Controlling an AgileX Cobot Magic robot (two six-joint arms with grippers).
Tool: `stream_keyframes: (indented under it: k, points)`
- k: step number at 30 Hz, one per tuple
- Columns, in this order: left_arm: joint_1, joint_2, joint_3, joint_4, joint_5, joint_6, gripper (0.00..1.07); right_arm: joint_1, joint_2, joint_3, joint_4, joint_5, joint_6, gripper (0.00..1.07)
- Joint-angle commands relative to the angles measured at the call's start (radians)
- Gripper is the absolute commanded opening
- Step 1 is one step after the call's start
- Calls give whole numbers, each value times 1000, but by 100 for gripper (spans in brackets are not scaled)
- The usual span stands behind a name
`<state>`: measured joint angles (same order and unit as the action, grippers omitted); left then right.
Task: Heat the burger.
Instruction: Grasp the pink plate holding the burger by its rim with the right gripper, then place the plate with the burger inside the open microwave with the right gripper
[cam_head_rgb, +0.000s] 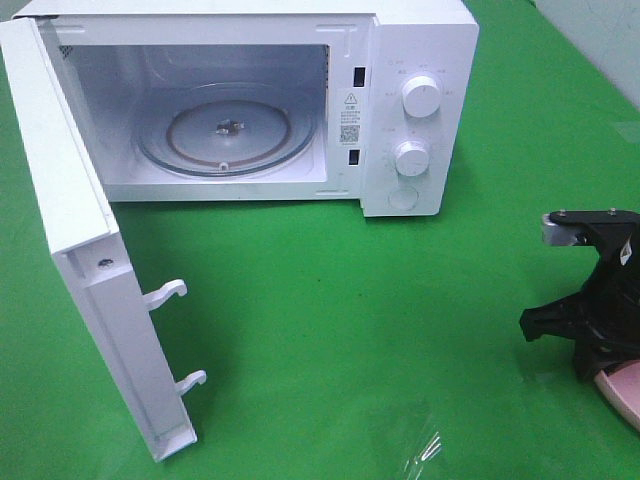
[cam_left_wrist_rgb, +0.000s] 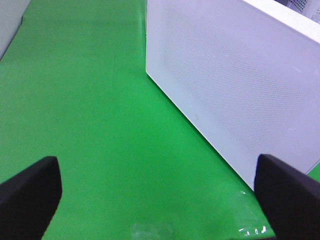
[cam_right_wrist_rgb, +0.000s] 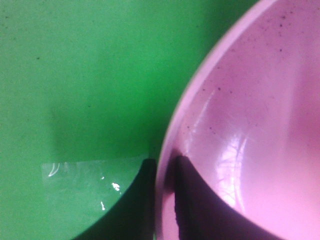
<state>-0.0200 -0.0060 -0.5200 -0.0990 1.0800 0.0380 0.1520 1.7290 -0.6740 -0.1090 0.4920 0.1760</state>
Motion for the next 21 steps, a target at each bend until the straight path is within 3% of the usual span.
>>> stream_keyframes:
  k: [1,4,10,21]
  points:
    - [0,-14,4,-1,-11,-4,96,29,8,7,-73,24,89,0]
    - [0,-14,4,-1,-11,-4,96,38,7,7,-96,30,116,0]
    - [0,-14,4,-1,-11,-4,96,110,7,7,-303,82,329,0]
    - [0,-14,4,-1,-11,-4,96,214,7,7,-435,169,456,0]
